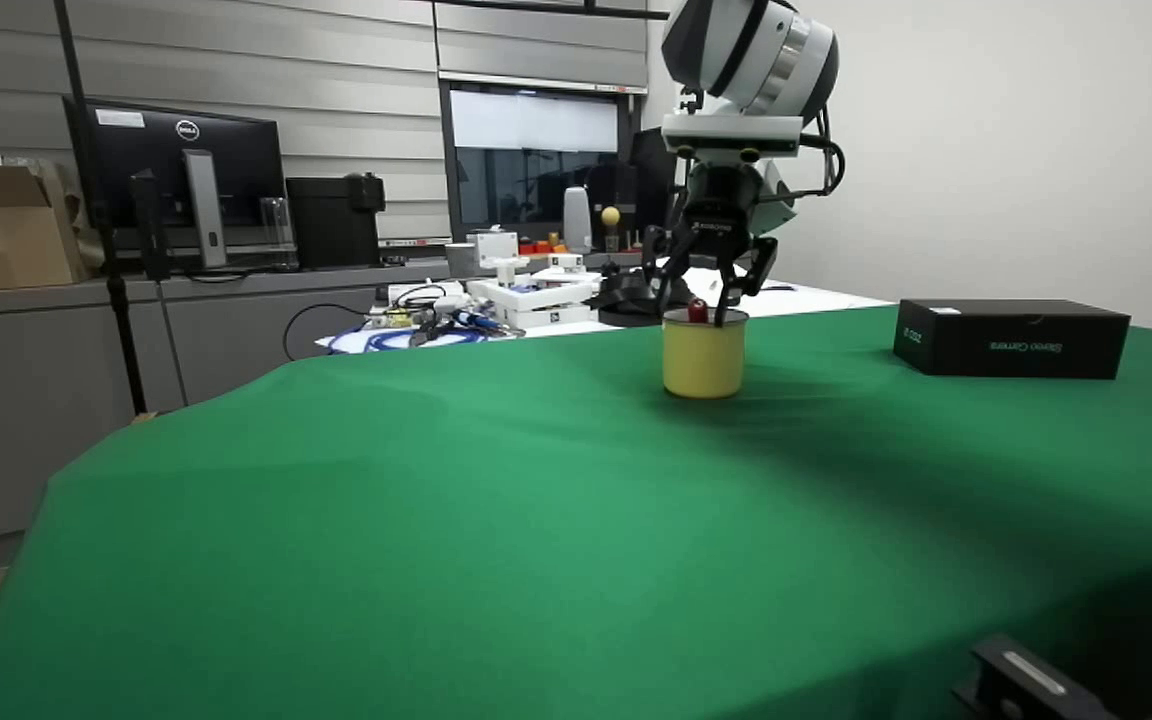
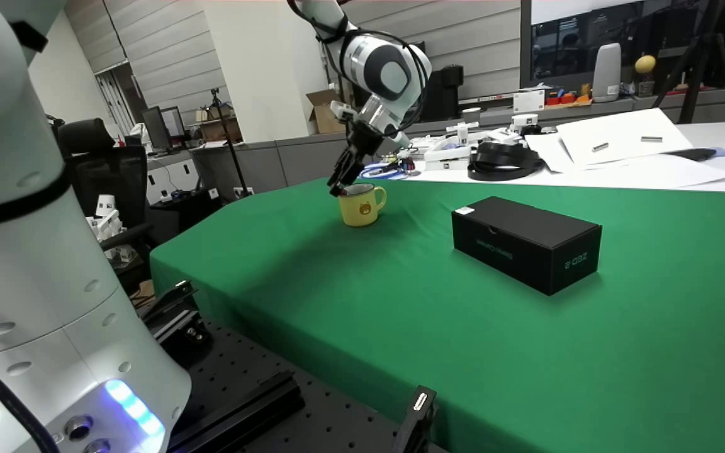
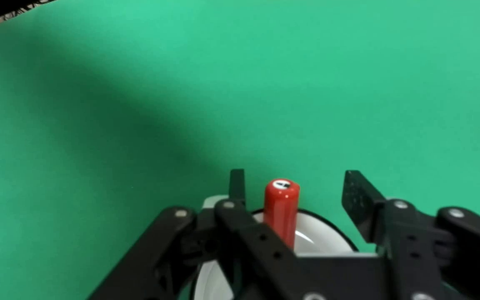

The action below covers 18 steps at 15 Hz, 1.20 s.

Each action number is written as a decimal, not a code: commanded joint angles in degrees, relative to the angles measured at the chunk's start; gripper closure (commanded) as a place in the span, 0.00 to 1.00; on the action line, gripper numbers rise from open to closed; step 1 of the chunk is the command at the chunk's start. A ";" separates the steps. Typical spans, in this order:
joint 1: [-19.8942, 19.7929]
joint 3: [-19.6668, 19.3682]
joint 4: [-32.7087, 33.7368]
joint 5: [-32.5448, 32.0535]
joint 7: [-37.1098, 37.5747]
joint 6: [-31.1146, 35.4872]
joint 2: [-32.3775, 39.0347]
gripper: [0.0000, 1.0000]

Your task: Remove the red marker from the yellow mug

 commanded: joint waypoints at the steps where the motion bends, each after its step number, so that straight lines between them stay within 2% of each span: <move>1: 0.12 -0.24 -0.49 -1.04 -0.04 1.13 -0.20 0.67; 5: -0.16 -0.24 -0.02 -1.77 0.08 0.47 -1.09 0.95; 6: -0.19 -0.24 0.10 -1.87 0.14 0.30 -1.50 0.98; 8: -0.59 0.00 0.59 -1.55 0.26 -1.07 -2.62 0.94; 15: -2.24 0.11 2.90 -0.40 -0.19 -9.58 -8.95 0.94; 18: -2.49 -0.36 2.91 -2.15 -2.97 -10.97 -12.13 0.94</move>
